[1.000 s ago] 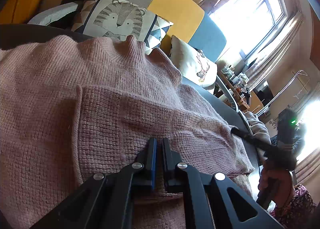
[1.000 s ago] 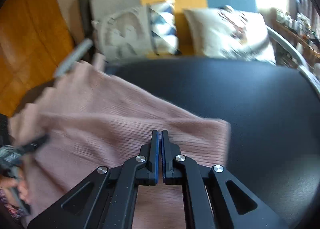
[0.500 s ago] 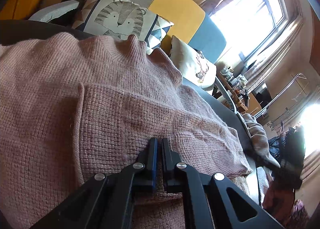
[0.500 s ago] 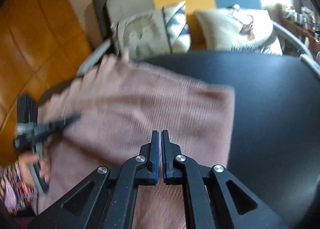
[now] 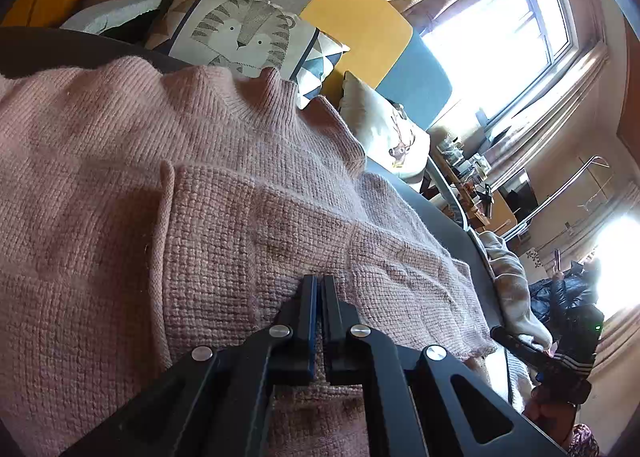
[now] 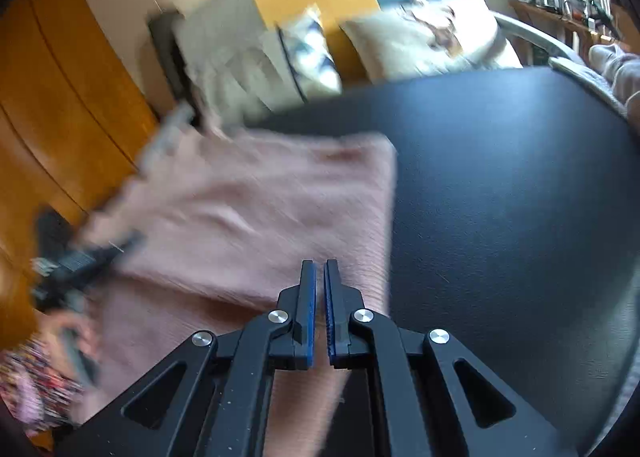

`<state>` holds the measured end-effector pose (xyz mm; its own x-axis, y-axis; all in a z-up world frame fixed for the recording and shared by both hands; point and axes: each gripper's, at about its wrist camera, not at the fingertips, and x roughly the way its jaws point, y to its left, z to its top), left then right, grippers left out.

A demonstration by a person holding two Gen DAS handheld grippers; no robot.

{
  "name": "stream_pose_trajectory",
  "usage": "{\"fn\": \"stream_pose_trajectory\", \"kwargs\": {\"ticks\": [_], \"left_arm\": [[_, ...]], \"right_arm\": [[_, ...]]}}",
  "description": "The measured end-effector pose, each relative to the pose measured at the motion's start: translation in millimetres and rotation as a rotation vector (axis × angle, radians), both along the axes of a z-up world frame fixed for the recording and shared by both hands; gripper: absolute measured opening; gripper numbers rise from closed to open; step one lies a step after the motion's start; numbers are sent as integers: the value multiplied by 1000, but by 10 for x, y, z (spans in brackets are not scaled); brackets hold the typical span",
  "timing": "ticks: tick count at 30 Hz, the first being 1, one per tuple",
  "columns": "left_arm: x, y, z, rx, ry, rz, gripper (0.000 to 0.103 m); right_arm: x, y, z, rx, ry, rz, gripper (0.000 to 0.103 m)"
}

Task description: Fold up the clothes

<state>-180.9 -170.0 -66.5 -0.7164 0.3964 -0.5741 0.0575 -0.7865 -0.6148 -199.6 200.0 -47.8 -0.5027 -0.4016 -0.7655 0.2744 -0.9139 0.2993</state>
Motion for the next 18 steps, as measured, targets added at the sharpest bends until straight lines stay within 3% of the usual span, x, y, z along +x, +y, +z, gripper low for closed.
{"fn": "stream_pose_trajectory", "kwargs": {"ticks": [5, 7, 11, 12, 17, 18], "left_arm": [[-1, -13, -18, 12, 3, -1, 3], [0, -15, -24, 14, 3, -1, 3], [3, -27, -35, 21, 6, -2, 3], [5, -27, -37, 21, 7, -3, 3], [-1, -36, -55, 33, 9, -6, 2], [-2, -37, -57, 35, 9, -6, 2]], "right_arm": [[-181, 107, 123, -91, 37, -34, 5], [-384, 17, 166, -75, 63, -35, 5], [-840, -160, -70, -32, -3, -27, 5], [-940, -169, -152, -15, -18, -34, 0], [-1004, -147, -203, 15, 28, -114, 0], [-962, -236, -156, 63, 51, -103, 0]]}}
